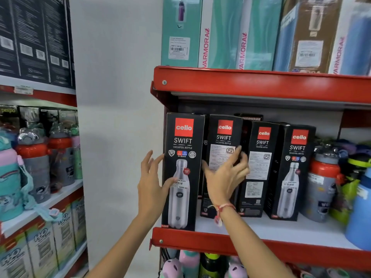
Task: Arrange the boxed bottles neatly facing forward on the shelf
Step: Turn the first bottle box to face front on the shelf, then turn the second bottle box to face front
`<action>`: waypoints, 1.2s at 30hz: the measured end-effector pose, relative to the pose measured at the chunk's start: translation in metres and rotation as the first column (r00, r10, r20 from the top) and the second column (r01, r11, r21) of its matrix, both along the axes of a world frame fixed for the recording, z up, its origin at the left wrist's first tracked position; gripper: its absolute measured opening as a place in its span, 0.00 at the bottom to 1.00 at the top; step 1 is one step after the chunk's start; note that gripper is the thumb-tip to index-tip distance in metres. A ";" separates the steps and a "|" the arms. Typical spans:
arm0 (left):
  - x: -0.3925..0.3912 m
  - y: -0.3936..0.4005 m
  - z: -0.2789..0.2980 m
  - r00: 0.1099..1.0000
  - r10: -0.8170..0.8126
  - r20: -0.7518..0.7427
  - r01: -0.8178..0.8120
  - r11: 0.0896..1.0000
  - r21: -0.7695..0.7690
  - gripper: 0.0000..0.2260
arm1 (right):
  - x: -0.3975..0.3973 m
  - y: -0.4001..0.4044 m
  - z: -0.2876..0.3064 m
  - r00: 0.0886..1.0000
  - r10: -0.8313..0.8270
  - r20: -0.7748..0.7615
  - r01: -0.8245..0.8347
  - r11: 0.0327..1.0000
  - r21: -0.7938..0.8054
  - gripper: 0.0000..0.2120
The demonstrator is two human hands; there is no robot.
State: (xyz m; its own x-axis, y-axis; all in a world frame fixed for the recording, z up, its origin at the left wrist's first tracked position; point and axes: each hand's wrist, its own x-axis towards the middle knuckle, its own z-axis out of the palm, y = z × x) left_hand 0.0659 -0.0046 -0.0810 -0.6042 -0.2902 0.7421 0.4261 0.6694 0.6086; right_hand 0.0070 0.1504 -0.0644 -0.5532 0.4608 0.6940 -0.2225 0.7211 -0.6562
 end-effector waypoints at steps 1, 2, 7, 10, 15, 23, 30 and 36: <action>0.001 0.001 0.001 0.999 0.024 -0.031 -0.025 1.000 -0.003 0.30 | -0.002 -0.004 -0.002 0.995 -0.003 0.099 0.002 1.000 0.015 0.56; 0.002 0.003 0.003 0.997 0.047 -0.062 -0.048 0.999 0.000 0.30 | -0.005 -0.007 -0.003 0.987 0.001 0.160 -0.005 1.000 0.029 0.60; 0.017 0.078 0.025 0.972 0.031 -0.234 -0.046 0.997 -0.055 0.23 | -0.012 0.052 0.011 0.987 0.122 0.102 -0.124 0.992 0.014 0.62; 0.014 0.083 0.030 0.971 -0.114 -0.209 0.099 0.992 -0.083 0.19 | -0.010 0.065 0.010 0.952 0.305 0.032 -0.304 0.952 -0.032 0.63; 0.012 0.094 0.025 0.967 -0.249 -0.054 0.251 0.967 0.034 0.22 | 0.007 0.093 0.012 0.824 0.566 -0.007 -0.565 0.823 -0.062 0.64; 0.010 0.113 0.037 0.908 -0.391 0.151 0.380 0.920 0.096 0.33 | 0.020 0.149 0.041 0.481 0.877 0.000 -0.871 0.477 -0.115 0.59; 0.008 0.120 0.040 0.892 -0.445 0.079 0.429 0.889 0.161 0.35 | 0.012 0.165 0.056 0.268 0.951 0.157 -0.939 0.294 -0.177 0.56; -0.009 0.132 0.031 0.956 -0.252 0.150 0.243 0.967 0.076 0.41 | -0.005 0.156 0.053 0.283 0.936 0.208 -0.915 0.329 -0.233 0.49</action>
